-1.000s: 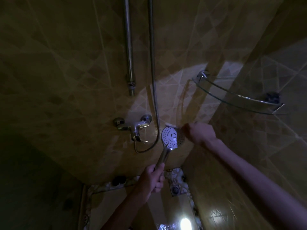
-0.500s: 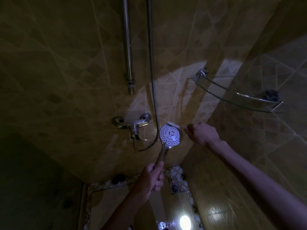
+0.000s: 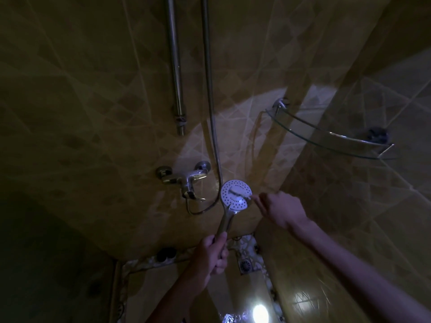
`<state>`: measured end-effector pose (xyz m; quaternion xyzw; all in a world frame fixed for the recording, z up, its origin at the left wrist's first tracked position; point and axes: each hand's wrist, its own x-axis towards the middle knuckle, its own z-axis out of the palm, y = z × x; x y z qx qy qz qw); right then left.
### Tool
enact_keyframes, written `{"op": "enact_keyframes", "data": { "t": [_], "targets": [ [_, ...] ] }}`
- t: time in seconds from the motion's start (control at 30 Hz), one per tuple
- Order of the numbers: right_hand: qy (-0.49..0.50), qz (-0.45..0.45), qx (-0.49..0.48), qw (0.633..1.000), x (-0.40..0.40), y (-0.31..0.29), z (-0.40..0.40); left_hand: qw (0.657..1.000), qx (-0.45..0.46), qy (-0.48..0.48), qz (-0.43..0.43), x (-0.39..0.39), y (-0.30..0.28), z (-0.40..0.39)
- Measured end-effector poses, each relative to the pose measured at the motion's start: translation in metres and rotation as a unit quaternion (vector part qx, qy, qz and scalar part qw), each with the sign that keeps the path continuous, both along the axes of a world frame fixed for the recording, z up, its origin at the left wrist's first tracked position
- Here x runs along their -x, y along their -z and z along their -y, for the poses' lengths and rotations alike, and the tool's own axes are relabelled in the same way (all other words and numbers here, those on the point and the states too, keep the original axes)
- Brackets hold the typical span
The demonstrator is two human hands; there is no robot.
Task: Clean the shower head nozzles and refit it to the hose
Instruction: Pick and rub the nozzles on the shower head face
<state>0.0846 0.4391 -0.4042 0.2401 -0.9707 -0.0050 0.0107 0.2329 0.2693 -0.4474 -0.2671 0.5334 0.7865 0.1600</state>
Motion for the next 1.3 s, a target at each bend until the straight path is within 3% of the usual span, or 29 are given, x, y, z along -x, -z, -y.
{"op": "enact_keyframes", "data": {
  "t": [0.1, 0.3, 0.53, 0.73, 0.9, 1.13, 1.3],
  "targets": [
    [-0.043, -0.006, -0.03, 0.999, -0.019, 0.003, 0.001, 1.0, -0.001, -0.006, 0.006, -0.003, 0.001, 0.001],
    [0.068, 0.006, 0.015, 0.998, 0.025, -0.007, -0.012, 1.0, -0.009, 0.001, 0.0, 0.002, 0.0, -0.003],
    [-0.023, 0.023, 0.024, 0.999, -0.016, 0.017, -0.011, 1.0, -0.014, -0.008, 0.011, 0.003, 0.0, -0.002],
    [0.087, 0.033, 0.076, 0.993, 0.007, 0.007, -0.017, 1.0, -0.015, -0.003, 0.009, 0.006, 0.003, -0.002],
    [-0.015, 0.002, 0.035, 0.999, -0.032, 0.03, -0.015, 1.0, -0.013, -0.007, 0.0, 0.007, -0.001, 0.002],
    [0.082, -0.001, 0.08, 0.993, 0.001, 0.021, -0.021, 1.0, -0.019, 0.0, 0.003, 0.009, -0.001, 0.001],
    [0.02, 0.019, 0.07, 0.997, -0.023, 0.039, -0.017, 0.999, -0.047, -0.003, 0.004, 0.009, 0.005, 0.002]
  ]
}}
